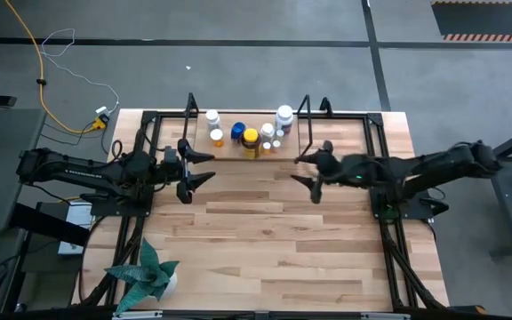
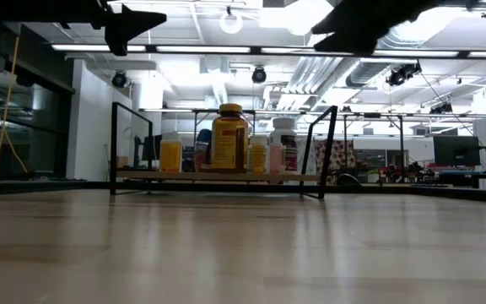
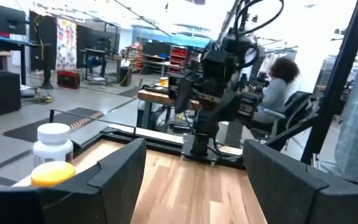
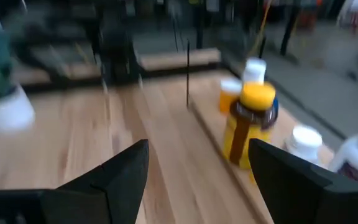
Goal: Pick and place medicine bottles onto shelf by color
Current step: Return to Home Position
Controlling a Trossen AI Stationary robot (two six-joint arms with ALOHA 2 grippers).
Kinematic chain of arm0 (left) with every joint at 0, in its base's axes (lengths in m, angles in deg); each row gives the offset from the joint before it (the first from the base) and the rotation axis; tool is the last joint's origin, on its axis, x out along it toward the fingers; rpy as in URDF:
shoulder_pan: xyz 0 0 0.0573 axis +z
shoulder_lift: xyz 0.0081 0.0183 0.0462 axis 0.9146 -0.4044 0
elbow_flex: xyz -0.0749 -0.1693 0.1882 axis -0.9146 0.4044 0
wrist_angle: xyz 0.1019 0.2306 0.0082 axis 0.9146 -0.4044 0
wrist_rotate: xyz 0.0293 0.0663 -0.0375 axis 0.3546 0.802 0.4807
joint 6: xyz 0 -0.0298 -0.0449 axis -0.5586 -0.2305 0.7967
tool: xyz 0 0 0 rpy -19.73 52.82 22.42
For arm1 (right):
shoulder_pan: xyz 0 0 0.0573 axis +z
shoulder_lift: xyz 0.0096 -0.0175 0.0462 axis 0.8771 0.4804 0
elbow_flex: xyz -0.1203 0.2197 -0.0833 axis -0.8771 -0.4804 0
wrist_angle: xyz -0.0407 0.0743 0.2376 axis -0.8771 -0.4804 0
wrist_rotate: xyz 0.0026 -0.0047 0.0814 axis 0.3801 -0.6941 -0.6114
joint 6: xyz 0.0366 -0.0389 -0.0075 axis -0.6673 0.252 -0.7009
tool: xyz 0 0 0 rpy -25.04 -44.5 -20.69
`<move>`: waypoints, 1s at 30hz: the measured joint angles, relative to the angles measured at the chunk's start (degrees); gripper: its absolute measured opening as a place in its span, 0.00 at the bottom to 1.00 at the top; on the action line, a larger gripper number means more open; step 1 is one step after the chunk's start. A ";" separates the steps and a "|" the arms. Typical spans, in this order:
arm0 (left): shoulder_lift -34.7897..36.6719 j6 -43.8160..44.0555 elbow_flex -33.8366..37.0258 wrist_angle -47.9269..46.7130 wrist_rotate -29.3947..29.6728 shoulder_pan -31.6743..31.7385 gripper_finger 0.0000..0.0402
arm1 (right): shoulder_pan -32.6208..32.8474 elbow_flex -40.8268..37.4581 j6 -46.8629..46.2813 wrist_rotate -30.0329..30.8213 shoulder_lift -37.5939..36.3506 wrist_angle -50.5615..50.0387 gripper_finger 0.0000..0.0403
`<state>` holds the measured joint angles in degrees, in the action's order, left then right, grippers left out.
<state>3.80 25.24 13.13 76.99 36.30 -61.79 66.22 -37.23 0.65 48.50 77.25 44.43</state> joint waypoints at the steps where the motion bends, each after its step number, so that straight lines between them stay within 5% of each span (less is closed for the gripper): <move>1: 0.00 -0.23 0.00 0.00 -0.02 0.00 0.65 | 0.20 -3.21 0.66 0.07 -1.73 4.92 0.66; 8: -0.13 -0.30 0.00 0.02 -4.67 0.00 0.65 | 0.38 -16.18 1.22 -0.09 -8.45 28.53 0.66; 19: 13.02 -0.97 0.31 -16.62 -2.16 -0.02 0.61 | 0.37 -18.36 -3.68 -1.80 -8.21 26.62 0.66; 25: 24.61 -0.75 8.63 -15.04 1.88 0.18 0.47 | 0.37 -18.36 -3.68 -1.92 -7.92 26.58 0.66; 30: 30.97 0.08 13.47 -12.64 2.58 1.68 0.24 | 0.37 -18.36 -3.27 -1.92 -7.92 26.72 0.66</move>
<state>34.78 25.33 26.60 64.36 38.88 -60.10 66.59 -55.59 -2.62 46.58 69.34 71.16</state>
